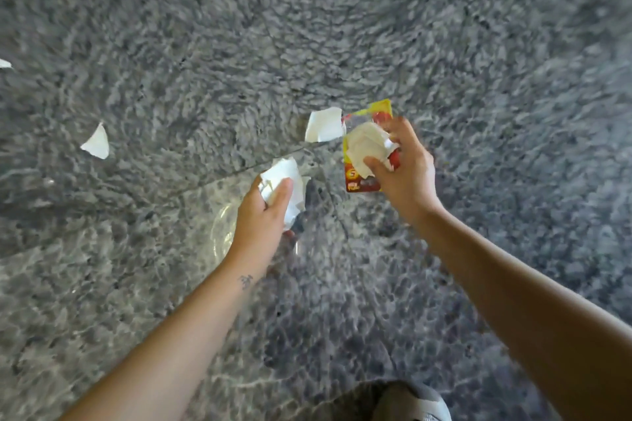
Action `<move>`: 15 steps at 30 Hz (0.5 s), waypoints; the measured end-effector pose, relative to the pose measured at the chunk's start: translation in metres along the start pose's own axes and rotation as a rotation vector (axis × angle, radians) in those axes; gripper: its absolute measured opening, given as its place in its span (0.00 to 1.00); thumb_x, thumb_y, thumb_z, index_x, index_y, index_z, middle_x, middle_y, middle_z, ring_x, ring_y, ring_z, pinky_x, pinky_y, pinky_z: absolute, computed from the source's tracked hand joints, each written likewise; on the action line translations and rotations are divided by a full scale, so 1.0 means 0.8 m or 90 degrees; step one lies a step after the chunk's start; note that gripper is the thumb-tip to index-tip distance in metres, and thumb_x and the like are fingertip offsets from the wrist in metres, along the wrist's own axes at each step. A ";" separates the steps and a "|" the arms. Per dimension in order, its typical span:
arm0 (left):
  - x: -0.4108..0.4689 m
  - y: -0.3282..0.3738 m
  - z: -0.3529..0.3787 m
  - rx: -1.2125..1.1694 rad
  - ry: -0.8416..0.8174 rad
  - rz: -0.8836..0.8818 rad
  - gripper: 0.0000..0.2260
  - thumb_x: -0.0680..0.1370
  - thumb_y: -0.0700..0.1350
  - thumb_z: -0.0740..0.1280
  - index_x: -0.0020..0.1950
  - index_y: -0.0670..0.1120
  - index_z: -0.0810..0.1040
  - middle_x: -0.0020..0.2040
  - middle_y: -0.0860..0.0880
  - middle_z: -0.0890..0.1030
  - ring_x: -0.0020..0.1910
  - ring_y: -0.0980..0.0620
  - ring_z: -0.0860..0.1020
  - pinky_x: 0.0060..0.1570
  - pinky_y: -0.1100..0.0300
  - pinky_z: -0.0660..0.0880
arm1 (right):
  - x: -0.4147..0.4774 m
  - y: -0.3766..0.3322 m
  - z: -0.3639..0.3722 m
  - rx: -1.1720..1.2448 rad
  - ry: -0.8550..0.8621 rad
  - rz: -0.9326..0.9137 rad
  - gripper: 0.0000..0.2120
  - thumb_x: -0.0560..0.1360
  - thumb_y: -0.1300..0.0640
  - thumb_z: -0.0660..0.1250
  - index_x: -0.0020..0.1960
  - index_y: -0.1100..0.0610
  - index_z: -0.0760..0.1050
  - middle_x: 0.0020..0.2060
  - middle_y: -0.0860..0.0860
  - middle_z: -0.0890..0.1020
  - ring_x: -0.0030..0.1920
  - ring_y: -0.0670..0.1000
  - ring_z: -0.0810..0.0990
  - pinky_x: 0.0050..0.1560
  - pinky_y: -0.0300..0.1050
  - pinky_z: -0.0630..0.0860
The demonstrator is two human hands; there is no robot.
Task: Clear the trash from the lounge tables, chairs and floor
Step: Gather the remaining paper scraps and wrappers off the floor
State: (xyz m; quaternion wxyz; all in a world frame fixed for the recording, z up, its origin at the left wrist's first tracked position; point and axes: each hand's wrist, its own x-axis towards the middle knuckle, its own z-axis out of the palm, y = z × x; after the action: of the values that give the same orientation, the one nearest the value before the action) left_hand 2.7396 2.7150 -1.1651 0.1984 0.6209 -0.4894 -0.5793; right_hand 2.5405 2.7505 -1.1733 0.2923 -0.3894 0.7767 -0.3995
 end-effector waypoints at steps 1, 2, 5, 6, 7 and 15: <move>0.017 0.002 0.004 -0.014 0.010 0.007 0.13 0.79 0.51 0.61 0.59 0.44 0.75 0.50 0.45 0.81 0.44 0.50 0.79 0.37 0.59 0.75 | 0.013 -0.002 0.006 0.019 -0.006 -0.010 0.25 0.66 0.64 0.71 0.59 0.47 0.71 0.42 0.36 0.75 0.35 0.40 0.71 0.36 0.26 0.66; 0.034 0.006 0.008 -0.032 0.022 0.013 0.12 0.80 0.50 0.61 0.58 0.44 0.76 0.48 0.46 0.81 0.41 0.52 0.79 0.33 0.62 0.75 | 0.025 -0.004 0.012 0.042 -0.016 -0.014 0.25 0.66 0.64 0.71 0.58 0.45 0.69 0.42 0.37 0.75 0.35 0.39 0.73 0.38 0.29 0.69; 0.067 0.024 0.019 -0.094 0.036 0.031 0.06 0.80 0.47 0.61 0.52 0.49 0.75 0.41 0.50 0.79 0.32 0.58 0.77 0.25 0.64 0.73 | 0.050 -0.015 0.022 0.165 -0.052 -0.012 0.28 0.67 0.66 0.71 0.54 0.39 0.64 0.45 0.49 0.80 0.42 0.54 0.80 0.46 0.54 0.78; 0.073 0.030 0.021 -0.121 0.035 0.037 0.05 0.80 0.47 0.60 0.51 0.50 0.75 0.39 0.51 0.79 0.30 0.59 0.76 0.23 0.65 0.72 | 0.055 -0.020 0.022 0.221 -0.063 -0.013 0.29 0.67 0.67 0.71 0.54 0.39 0.64 0.45 0.50 0.81 0.44 0.57 0.80 0.46 0.56 0.79; 0.076 0.035 0.022 -0.148 0.035 0.042 0.05 0.81 0.46 0.60 0.49 0.51 0.75 0.38 0.51 0.79 0.28 0.59 0.76 0.22 0.64 0.72 | 0.059 -0.025 0.023 0.280 -0.078 -0.016 0.30 0.67 0.68 0.71 0.55 0.39 0.65 0.46 0.49 0.81 0.45 0.57 0.80 0.45 0.55 0.80; 0.059 0.037 0.021 -0.206 -0.059 0.048 0.08 0.80 0.47 0.62 0.53 0.48 0.79 0.37 0.50 0.83 0.31 0.56 0.79 0.24 0.63 0.74 | 0.050 -0.030 0.053 0.394 -0.218 -0.010 0.28 0.70 0.69 0.70 0.57 0.40 0.69 0.56 0.51 0.78 0.58 0.52 0.76 0.51 0.49 0.79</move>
State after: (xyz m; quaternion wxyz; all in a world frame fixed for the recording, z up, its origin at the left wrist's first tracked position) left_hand 2.7063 2.6681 -1.1701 0.2948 0.5349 -0.4209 -0.6707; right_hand 2.5609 2.6908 -1.1801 0.5193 -0.3498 0.5555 -0.5472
